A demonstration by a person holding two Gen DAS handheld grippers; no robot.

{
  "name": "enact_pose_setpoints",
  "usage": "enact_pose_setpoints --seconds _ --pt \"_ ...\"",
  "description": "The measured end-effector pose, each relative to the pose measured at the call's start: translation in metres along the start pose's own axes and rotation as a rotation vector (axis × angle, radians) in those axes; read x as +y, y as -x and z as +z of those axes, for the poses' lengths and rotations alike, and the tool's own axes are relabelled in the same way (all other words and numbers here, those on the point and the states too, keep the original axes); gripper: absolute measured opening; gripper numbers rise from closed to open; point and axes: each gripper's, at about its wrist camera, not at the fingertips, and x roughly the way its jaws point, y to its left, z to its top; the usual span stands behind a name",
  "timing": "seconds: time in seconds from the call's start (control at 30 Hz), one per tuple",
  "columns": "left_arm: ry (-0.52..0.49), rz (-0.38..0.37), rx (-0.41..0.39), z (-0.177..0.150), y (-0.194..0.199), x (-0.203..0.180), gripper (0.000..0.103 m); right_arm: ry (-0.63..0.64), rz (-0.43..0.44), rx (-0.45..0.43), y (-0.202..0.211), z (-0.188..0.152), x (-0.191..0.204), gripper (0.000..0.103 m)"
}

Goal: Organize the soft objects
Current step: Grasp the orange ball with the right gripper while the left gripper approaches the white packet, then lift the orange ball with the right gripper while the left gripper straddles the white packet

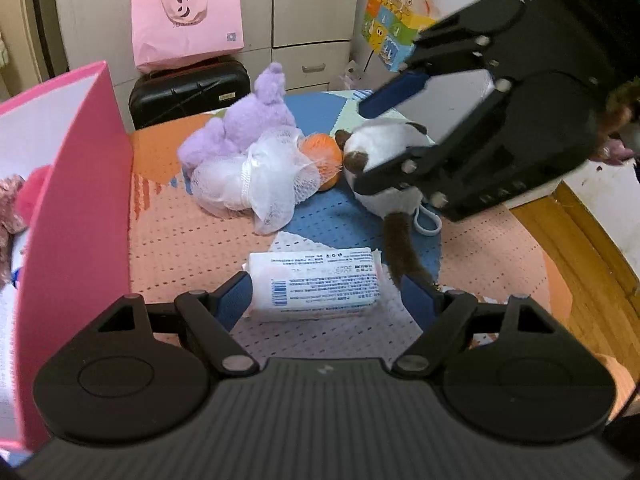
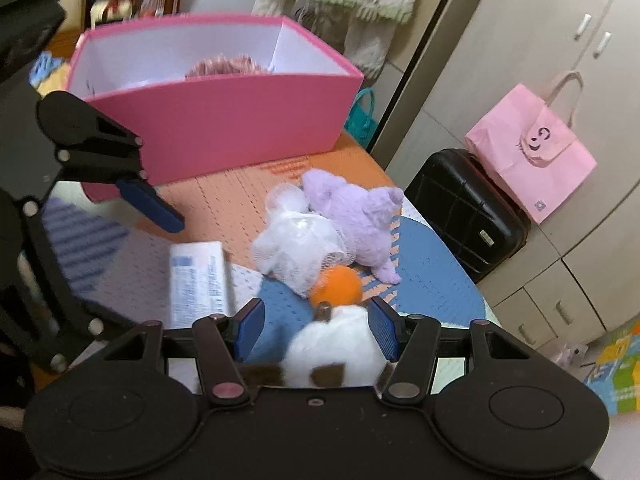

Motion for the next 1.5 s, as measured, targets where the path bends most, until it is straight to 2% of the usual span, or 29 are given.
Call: enact_pose_setpoints --seconds 0.13,0.27,0.5,0.57,0.6,0.63,0.67,0.83,1.13,1.27,1.4,1.5 --pt "0.020 0.004 -0.018 -0.005 -0.006 0.000 0.088 0.037 0.024 0.021 -0.015 0.006 -0.006 0.062" --pt "-0.024 0.063 -0.046 -0.011 -0.015 -0.005 0.090 0.046 0.049 0.042 -0.032 0.008 -0.012 0.062" --pt "-0.029 0.057 -0.047 -0.011 -0.024 -0.009 0.092 0.023 0.076 0.081 -0.060 0.004 -0.019 0.062" --pt "-0.018 0.062 -0.044 -0.011 -0.026 -0.010 0.088 0.011 0.081 0.082 -0.062 0.003 -0.020 0.058" --pt "-0.007 0.066 -0.042 -0.010 -0.027 -0.009 0.087 0.003 0.084 0.075 -0.061 0.003 -0.020 0.051" --pt "0.005 0.064 -0.042 -0.010 -0.026 -0.007 0.080 0.000 0.075 0.071 -0.060 0.004 -0.020 0.047" --pt "0.010 0.061 -0.043 -0.009 -0.025 -0.006 0.079 -0.003 0.071 0.064 -0.057 0.004 -0.020 0.044" --pt "0.024 0.058 -0.039 -0.010 -0.022 -0.005 0.078 -0.039 0.078 0.040 -0.046 0.006 -0.017 0.042" --pt "0.065 0.019 -0.046 -0.011 -0.006 0.002 0.078 -0.097 0.055 0.030 -0.030 0.007 -0.003 0.043" --pt "0.098 -0.020 -0.041 -0.011 0.004 0.007 0.078 -0.128 0.046 0.007 -0.021 0.006 0.003 0.043" --pt "0.153 -0.101 -0.022 -0.011 0.016 0.016 0.078 -0.168 0.043 -0.031 -0.010 0.006 0.010 0.043" --pt "0.169 -0.121 -0.028 -0.015 0.025 0.019 0.078 -0.185 0.039 -0.073 0.001 0.005 0.017 0.043"
